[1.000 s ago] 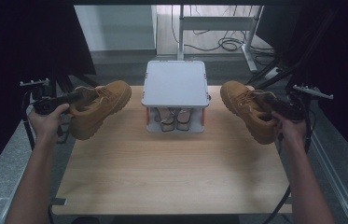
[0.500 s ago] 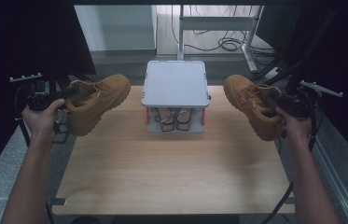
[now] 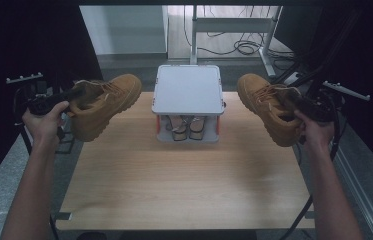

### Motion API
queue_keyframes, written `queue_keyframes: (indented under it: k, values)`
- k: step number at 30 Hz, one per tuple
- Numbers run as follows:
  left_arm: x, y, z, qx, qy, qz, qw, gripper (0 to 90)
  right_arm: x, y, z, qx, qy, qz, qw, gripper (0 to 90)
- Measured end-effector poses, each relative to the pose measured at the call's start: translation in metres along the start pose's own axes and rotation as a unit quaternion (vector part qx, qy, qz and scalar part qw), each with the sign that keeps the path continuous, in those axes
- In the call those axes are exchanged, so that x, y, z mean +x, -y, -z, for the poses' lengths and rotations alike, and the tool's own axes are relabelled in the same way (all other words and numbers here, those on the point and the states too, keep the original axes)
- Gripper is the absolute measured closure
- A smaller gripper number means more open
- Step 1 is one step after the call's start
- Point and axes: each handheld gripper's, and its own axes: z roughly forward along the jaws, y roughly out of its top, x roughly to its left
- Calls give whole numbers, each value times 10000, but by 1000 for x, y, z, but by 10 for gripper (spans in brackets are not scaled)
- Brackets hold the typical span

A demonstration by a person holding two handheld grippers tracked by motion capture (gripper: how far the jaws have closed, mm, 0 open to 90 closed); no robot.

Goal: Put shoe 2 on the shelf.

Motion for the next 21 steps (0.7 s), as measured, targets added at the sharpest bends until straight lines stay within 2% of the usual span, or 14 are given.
queue_keyframes:
  k: [7,13,21]
  values:
    - [-15,-11,-1,-106,84,-73,9999,792,14,-13,4,-129,-65,-60,9999,801]
    - [-28,-18,-9,-150,168,-54,9997,792,30,-24,3,-223,-128,-29,9997,800]
    - [-42,-23,-19,-136,249,-62,9996,792,42,-31,0,-239,-161,-64,9996,799]
